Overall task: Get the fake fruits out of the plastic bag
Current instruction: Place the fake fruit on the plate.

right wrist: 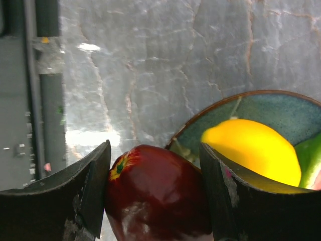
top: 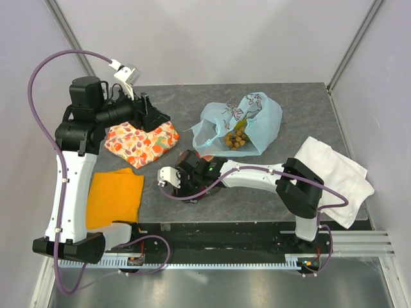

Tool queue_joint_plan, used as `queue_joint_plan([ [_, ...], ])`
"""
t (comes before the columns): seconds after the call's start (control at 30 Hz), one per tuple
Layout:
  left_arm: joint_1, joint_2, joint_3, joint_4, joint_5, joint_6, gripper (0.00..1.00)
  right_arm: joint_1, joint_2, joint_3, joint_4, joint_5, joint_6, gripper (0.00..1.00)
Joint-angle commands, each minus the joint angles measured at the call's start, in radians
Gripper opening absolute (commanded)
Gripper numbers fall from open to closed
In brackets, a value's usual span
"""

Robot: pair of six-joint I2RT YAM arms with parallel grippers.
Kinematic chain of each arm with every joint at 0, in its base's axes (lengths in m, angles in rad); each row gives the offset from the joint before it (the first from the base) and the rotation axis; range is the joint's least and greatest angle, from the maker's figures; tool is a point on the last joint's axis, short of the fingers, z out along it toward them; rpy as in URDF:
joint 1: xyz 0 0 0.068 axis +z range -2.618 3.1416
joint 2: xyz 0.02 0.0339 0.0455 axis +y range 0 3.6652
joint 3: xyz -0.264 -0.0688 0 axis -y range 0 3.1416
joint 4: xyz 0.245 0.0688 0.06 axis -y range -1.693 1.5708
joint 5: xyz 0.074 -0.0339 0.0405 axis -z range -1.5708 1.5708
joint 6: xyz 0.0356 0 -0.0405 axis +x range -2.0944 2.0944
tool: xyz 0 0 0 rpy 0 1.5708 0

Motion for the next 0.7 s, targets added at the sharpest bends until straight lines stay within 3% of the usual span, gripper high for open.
queue_joint_plan([
  [0.0,0.006,-0.013,-0.01,0.018,0.056,-0.034,0.73,0.001,-0.029,-0.044,0.05,0.079,-0.029,0.59],
  [0.47,0.006,-0.018,-0.024,0.038,0.119,-0.066,0.72,0.035,-0.094,-0.031,0.009,0.189,-0.046,0.8],
  [0.57,0.006,-0.016,-0.024,0.044,0.133,-0.074,0.72,0.036,-0.104,-0.01,-0.017,0.2,-0.037,0.96],
  [0.67,0.006,-0.018,-0.023,0.053,0.145,-0.086,0.71,0.036,-0.119,0.011,-0.062,0.217,-0.029,0.98],
])
